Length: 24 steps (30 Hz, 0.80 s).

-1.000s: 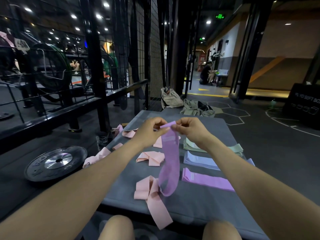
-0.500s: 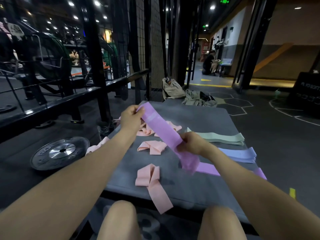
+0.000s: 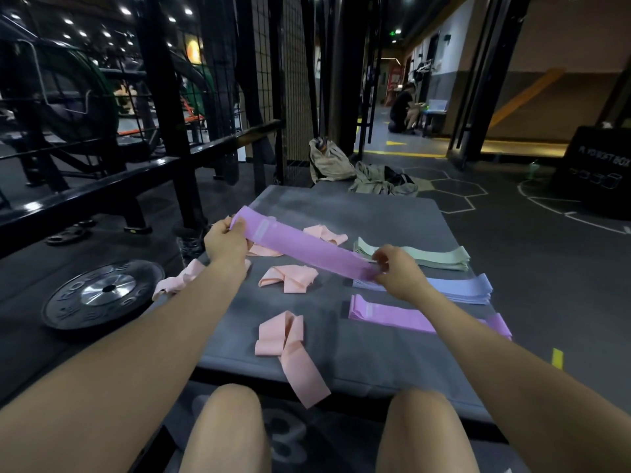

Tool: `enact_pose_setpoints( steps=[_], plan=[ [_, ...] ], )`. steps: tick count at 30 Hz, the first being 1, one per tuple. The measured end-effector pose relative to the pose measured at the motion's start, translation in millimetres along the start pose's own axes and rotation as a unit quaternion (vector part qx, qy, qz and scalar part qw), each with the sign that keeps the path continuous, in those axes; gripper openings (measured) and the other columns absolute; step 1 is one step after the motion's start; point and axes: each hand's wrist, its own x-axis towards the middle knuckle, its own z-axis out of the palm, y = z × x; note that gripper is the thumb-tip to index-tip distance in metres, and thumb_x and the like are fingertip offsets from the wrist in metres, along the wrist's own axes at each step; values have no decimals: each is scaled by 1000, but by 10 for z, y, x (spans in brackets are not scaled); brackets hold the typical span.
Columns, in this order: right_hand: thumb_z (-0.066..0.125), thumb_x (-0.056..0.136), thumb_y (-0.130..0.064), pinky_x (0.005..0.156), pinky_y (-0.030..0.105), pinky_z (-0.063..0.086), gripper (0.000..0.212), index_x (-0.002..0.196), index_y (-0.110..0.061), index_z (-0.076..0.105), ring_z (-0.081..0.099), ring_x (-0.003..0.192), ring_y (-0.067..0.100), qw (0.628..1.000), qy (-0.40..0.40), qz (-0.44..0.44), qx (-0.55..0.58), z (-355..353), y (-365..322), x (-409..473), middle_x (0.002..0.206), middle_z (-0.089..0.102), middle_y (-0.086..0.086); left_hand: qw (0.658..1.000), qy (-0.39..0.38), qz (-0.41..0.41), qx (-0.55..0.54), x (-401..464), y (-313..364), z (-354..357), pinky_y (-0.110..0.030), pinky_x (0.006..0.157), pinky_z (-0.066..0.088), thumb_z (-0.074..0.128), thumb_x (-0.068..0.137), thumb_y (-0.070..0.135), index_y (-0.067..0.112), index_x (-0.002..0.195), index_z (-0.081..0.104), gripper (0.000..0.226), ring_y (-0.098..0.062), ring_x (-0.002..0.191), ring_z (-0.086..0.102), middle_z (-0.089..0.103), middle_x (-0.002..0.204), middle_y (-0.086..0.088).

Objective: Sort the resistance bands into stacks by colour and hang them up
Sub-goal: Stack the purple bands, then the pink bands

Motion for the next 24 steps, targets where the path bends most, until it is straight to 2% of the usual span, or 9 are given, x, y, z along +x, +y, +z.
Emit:
enact_pose_setpoints(
  steps=[4,6,9,13,15,18,20,22,24],
  plan=[
    [55,86,-9,67,29,39,2,86,-8,54,52,79,30,995,20,97,-34,9,38,21,92,61,15,1000,9,-10,13,16,-19,-21,-18,56,49,50,95,10,9,96,59,10,-16,75,55,59,94,-6],
    [53,89,-14,67,32,43,9,85,-7,55,55,79,32,991,36,128,-26,36,61,40,88,59,13,1000,9,-18,23,50,-50,-46,-21,60,48,50,93,10,12,87,59,11,-19,77,54,60,93,-6],
    [53,88,-4,73,43,56,13,76,-8,57,65,83,36,970,57,183,150,72,82,98,89,66,19,999,13,-33,10,57,-81,-71,-23,65,51,49,93,9,10,91,62,13,-18,76,56,61,92,-6],
    [54,84,13,56,28,56,22,76,-7,58,61,59,22,850,49,231,470,78,27,74,68,65,11,999,22,-47,7,85,-133,-125,-22,59,47,49,93,8,10,98,61,13,-13,66,56,59,76,-2],
    [54,86,10,64,29,54,19,83,-8,60,58,65,18,828,27,211,520,40,18,41,72,62,8,998,24,-66,2,112,-175,-169,-24,56,44,49,92,7,11,92,59,11,-12,60,54,55,68,-1],
    [56,90,-1,74,32,51,14,83,-12,63,53,65,15,834,-53,184,518,-29,57,-11,70,60,3,997,30,-77,11,184,-227,-249,-24,59,48,49,91,5,12,79,57,16,-14,63,55,56,67,-1],
    [56,91,-7,65,25,49,15,80,-13,63,54,60,10,849,-108,169,489,-52,104,-41,63,62,-2,996,36,-76,25,243,-255,-300,-27,65,50,51,89,5,12,75,57,17,-18,65,55,57,67,-2],
    [55,92,-9,57,19,41,19,75,-13,62,50,56,9,892,-131,131,413,-51,154,-66,59,60,-3,996,37,-77,36,291,-307,-327,-29,69,51,52,88,5,11,74,57,16,-19,64,55,56,66,-3],
    [56,92,-9,57,21,34,27,65,-12,59,43,57,12,941,-129,81,304,-35,190,-73,58,53,0,995,23,-79,54,290,-361,-316,-31,69,51,53,90,8,12,72,56,19,-20,64,54,56,63,-2]
  ],
)
